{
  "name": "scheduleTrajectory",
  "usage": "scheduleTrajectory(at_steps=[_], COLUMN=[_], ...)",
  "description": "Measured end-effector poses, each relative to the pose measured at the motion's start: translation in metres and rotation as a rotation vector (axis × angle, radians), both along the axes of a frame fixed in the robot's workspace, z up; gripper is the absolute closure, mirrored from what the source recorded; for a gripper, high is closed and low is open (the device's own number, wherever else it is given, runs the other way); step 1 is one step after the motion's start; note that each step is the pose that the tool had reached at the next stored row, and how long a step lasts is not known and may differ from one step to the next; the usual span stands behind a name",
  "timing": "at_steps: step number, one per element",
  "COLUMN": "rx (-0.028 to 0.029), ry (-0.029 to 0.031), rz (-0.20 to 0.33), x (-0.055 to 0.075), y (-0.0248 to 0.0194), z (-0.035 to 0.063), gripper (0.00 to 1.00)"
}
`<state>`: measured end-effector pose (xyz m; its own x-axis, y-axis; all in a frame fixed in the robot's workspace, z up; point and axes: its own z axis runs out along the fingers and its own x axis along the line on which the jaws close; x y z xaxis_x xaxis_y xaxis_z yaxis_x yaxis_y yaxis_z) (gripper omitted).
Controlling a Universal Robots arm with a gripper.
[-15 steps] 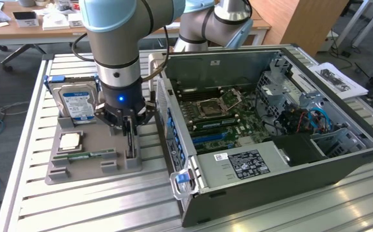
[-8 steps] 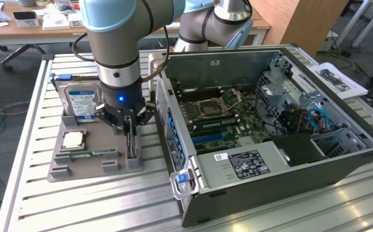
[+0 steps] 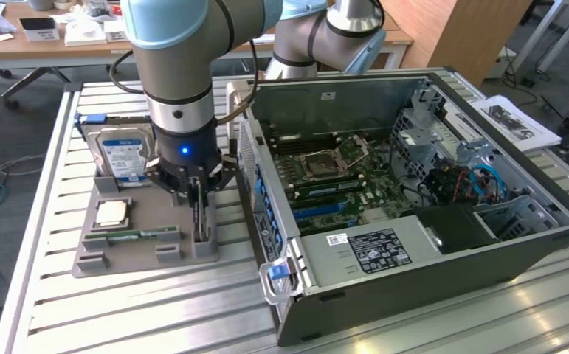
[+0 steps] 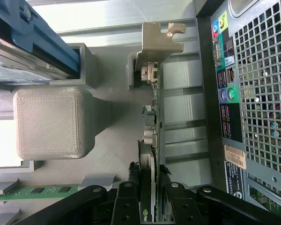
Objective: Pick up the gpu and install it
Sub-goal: 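Pick up the gpu and move the gpu toward the slot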
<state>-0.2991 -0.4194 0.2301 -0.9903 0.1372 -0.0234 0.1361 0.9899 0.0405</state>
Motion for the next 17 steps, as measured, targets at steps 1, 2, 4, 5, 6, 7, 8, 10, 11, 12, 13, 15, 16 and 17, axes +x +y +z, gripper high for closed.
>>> scheduleTrajectory(at_steps=[1,2,4,5,6,7,8,10,11,12,13,15,16,17], rx=[0.0,-0.0001,-0.0001,-0.0002,-0.0002,-0.0002,-0.0001,-0.0002,-0.0002,-0.0001,-0.0001,-0.0001,-0.0001,-0.0001], ry=[0.0,0.0,0.0,0.0001,0.0002,0.0,0.0,0.0,0.0001,0.0001,0.0,0.0,0.0,0.0001], rz=[0.0,0.0,0.002,0.01,0.023,0.041,0.059,0.087,0.088,0.088,0.088,0.092,0.099,0.109], x=[0.0,0.0,0.0,0.0,-0.0001,0.0,0.0,0.0,0.0,0.0,0.0,0.0,0.0,0.0], y=[0.0,0.0,0.0,0.0,0.0,0.0,0.0,0.0,0.0,0.0,0.0,0.0,0.0,0.0], z=[0.0,0.0,0.0,0.0,0.0,-0.0002,-0.0003,-0.0003,-0.0003,-0.0004,-0.0004,-0.0004,-0.0004,-0.0004], gripper=[0.73,0.73,0.73,0.73,0.73,0.73,0.73,0.73,0.73,0.73,0.73,0.73,0.73,0.73])
